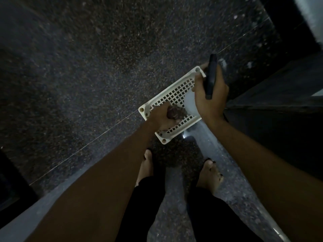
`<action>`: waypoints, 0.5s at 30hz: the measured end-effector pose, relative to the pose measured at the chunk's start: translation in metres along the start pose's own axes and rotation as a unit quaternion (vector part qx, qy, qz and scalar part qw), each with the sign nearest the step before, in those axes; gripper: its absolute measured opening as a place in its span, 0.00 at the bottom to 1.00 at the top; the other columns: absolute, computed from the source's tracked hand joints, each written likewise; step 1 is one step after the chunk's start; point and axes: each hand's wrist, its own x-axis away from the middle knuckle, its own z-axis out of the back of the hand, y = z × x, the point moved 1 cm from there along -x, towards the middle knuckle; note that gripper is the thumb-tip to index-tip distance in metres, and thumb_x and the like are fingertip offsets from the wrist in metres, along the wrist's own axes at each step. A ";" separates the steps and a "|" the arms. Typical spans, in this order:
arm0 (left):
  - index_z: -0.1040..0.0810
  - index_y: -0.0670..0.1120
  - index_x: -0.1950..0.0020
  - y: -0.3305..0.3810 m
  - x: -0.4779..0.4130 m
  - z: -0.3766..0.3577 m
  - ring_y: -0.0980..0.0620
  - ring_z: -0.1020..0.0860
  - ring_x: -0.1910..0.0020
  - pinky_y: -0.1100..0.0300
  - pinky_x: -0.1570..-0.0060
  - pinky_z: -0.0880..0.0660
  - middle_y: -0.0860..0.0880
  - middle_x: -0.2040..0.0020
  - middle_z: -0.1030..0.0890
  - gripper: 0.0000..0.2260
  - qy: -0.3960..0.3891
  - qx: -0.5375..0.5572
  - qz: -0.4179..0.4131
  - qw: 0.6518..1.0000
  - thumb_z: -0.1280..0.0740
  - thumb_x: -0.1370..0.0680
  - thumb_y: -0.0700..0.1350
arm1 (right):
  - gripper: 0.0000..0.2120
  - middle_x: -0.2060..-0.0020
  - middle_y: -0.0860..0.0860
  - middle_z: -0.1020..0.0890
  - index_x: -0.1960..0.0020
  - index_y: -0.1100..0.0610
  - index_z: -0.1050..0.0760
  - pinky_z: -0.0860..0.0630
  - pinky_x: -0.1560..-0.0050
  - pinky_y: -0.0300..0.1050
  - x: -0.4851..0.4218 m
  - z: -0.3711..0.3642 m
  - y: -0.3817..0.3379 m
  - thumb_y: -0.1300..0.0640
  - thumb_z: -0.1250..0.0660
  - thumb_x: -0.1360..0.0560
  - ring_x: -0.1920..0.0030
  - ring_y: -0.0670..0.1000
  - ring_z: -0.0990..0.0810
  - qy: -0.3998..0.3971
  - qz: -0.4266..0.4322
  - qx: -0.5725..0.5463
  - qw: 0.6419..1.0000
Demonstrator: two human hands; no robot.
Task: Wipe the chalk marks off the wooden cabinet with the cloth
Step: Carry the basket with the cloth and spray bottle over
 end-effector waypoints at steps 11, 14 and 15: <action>0.22 0.44 0.30 0.053 0.059 0.025 0.44 0.18 0.36 0.43 0.38 0.20 0.45 0.37 0.16 0.24 0.051 0.574 0.089 0.813 0.28 0.22 0.55 | 0.10 0.69 0.60 0.22 0.56 0.63 0.25 0.27 0.65 0.55 0.076 0.071 -0.042 0.56 0.34 0.23 0.68 0.59 0.21 -0.146 -0.031 0.054 0.987; 0.24 0.44 0.27 0.067 0.067 0.025 0.43 0.20 0.33 0.47 0.44 0.18 0.44 0.34 0.18 0.27 0.025 0.603 0.087 0.792 0.35 0.19 0.60 | 0.12 0.76 0.54 0.28 0.63 0.55 0.30 0.33 0.73 0.53 0.090 0.073 -0.044 0.54 0.35 0.23 0.75 0.57 0.27 -0.156 -0.019 0.086 0.984; 0.25 0.44 0.27 0.071 0.068 0.026 0.43 0.20 0.33 0.47 0.44 0.18 0.44 0.33 0.18 0.27 0.020 0.610 0.083 0.788 0.36 0.19 0.61 | 0.12 0.77 0.51 0.29 0.65 0.52 0.32 0.35 0.75 0.49 0.092 0.073 -0.045 0.53 0.36 0.24 0.77 0.55 0.29 -0.151 -0.015 0.096 0.984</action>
